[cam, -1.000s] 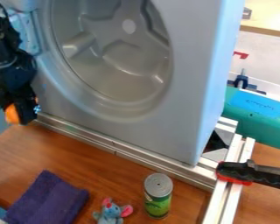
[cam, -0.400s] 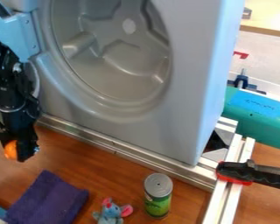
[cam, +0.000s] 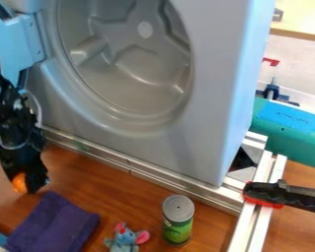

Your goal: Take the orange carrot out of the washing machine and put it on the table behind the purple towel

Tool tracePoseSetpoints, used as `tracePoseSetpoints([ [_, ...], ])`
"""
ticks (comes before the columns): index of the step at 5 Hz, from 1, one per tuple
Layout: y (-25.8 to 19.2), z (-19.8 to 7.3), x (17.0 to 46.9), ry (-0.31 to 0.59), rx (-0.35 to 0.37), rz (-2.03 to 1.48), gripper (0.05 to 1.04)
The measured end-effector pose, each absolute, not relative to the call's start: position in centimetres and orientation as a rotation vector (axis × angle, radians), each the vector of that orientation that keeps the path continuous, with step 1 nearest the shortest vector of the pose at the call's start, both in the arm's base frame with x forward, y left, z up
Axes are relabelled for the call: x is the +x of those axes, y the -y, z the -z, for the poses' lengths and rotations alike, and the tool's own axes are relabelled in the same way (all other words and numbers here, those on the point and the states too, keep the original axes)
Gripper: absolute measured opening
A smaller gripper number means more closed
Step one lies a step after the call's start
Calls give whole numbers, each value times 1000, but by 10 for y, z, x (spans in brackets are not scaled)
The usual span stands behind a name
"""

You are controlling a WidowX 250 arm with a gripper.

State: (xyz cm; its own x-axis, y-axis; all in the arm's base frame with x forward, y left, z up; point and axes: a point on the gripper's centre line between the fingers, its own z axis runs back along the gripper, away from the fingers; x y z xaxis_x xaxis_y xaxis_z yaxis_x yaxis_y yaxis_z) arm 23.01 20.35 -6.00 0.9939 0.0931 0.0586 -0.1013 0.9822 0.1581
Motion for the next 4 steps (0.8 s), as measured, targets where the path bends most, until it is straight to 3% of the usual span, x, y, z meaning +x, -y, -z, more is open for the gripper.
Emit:
tracePoseSetpoints([
  [1, -206, 71, 233, 51, 165, -127, 671],
  [2, -203, 73, 243, 102, 128, -136, 740],
  [3, -195, 73, 237, 87, 100, -176, 971],
  [4, -188, 71, 241, 111, 47, -202, 998],
])
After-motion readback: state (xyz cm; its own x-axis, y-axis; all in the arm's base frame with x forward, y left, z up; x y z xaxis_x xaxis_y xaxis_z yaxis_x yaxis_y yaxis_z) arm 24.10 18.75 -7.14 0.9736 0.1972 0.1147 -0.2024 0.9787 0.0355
